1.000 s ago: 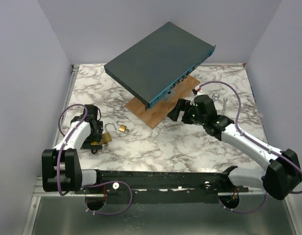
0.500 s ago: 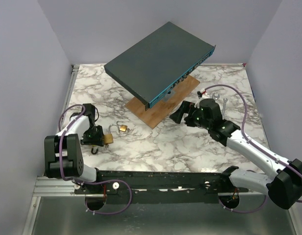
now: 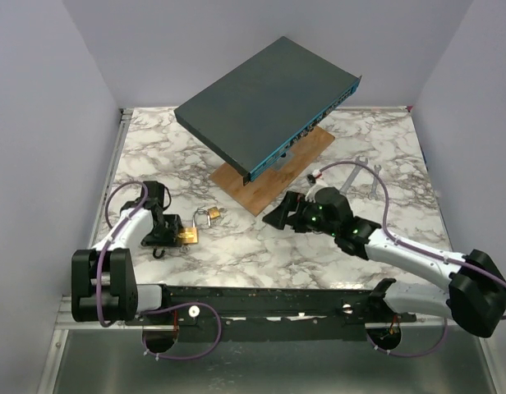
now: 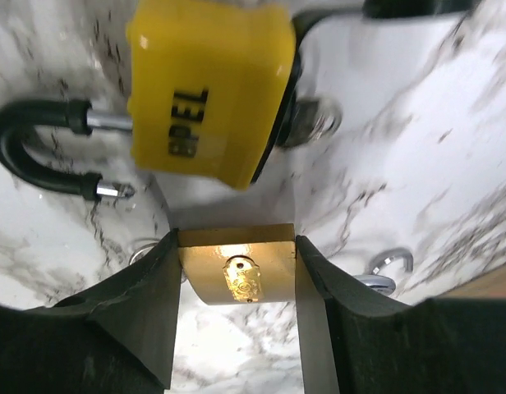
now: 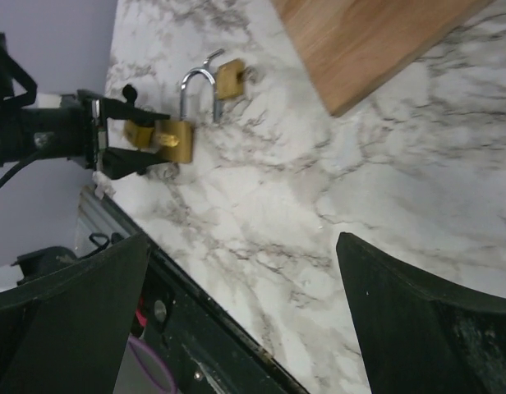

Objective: Lock with the key
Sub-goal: Pick up the lock from the center of the board.

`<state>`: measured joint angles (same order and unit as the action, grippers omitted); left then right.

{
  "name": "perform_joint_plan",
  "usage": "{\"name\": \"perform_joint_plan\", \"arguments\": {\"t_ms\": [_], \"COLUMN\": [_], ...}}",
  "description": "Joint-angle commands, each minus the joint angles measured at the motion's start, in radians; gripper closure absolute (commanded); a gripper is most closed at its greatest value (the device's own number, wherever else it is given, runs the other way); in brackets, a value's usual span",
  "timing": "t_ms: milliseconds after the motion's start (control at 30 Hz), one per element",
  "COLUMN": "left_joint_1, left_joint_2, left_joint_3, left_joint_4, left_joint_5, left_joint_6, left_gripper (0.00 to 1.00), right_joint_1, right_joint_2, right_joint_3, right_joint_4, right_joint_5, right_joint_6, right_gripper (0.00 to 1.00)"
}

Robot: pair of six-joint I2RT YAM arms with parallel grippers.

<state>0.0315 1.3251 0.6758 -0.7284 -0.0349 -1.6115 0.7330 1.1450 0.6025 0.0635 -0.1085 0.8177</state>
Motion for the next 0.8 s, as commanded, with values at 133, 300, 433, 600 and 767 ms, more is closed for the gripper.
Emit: {"name": "perform_joint_plan", "arguments": {"t_ms": [133, 300, 433, 600, 767], "left_joint_1": [-0.117, -0.169, -0.209, -0.247, -0.257], "left_joint_2": [-0.158, -0.249, -0.298, -0.328, -0.358], "left_joint_3": [-0.051, -0.108, -0.12, -0.113, -0.1], "left_joint_4": [0.04, 0.078, 0.099, 0.117, 0.136], "left_joint_5": [0.16, 0.204, 0.227, 0.266, 0.3], "left_joint_6": [0.005, -0.037, -0.064, -0.081, -0.071], "left_gripper": [1.0, 1.0, 1.0, 1.0, 1.0], "right_joint_1": [0.169, 0.255, 0.302, 0.334, 0.341], "right_joint_2": [0.133, 0.213, 0.288, 0.351, 0.349], "right_joint_3": [-0.081, -0.079, -0.067, -0.081, -0.081], "right_joint_4": [0.381, 0.51, 0.591, 0.697, 0.699], "right_joint_5": [0.105, 0.204, 0.247, 0.276, 0.296], "right_joint_6": [0.075, 0.051, 0.038, 0.039, 0.0], "right_gripper": [0.04, 0.12, 0.18, 0.26, 0.4]}}
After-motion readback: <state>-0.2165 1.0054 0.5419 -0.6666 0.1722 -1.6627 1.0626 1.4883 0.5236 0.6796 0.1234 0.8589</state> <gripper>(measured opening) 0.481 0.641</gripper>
